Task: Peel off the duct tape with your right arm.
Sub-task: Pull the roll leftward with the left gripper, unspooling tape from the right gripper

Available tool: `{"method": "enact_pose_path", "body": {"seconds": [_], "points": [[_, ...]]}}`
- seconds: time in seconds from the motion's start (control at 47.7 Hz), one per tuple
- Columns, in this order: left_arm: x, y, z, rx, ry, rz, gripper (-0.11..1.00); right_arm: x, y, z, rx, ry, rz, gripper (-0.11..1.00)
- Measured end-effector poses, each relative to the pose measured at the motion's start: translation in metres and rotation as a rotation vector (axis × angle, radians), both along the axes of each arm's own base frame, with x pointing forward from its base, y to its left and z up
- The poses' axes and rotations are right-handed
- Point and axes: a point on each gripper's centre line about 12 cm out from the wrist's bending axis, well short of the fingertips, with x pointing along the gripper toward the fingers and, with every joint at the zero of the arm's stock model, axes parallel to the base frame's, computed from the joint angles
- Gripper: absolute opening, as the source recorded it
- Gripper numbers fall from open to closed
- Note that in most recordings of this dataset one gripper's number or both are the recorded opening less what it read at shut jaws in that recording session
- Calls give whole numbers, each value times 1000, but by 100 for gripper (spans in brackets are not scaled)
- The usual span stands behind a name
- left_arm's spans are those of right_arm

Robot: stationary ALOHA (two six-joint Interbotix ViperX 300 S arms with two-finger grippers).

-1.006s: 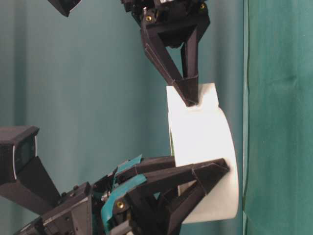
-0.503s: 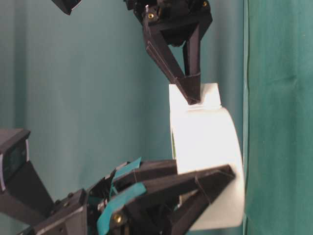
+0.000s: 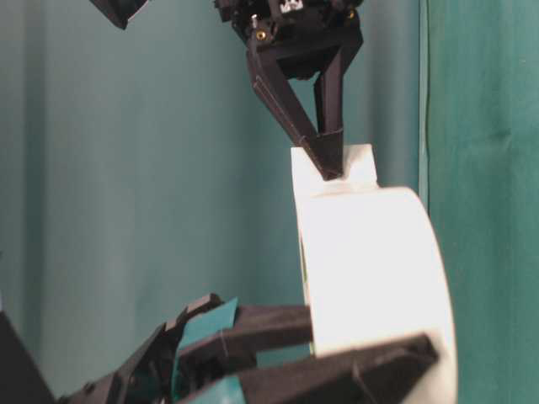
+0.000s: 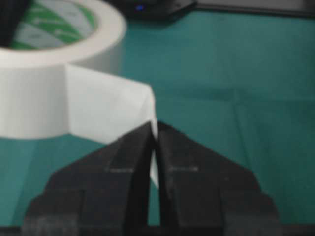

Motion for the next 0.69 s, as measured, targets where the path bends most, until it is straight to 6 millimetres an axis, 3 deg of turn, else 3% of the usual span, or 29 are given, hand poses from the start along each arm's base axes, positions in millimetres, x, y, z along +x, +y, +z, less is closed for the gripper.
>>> {"method": "enact_pose_path", "body": {"seconds": [0.692], "points": [[-16,-38,27,61,-142,-217,22,-3,-11,-3,5,6,-32,-9]]}}
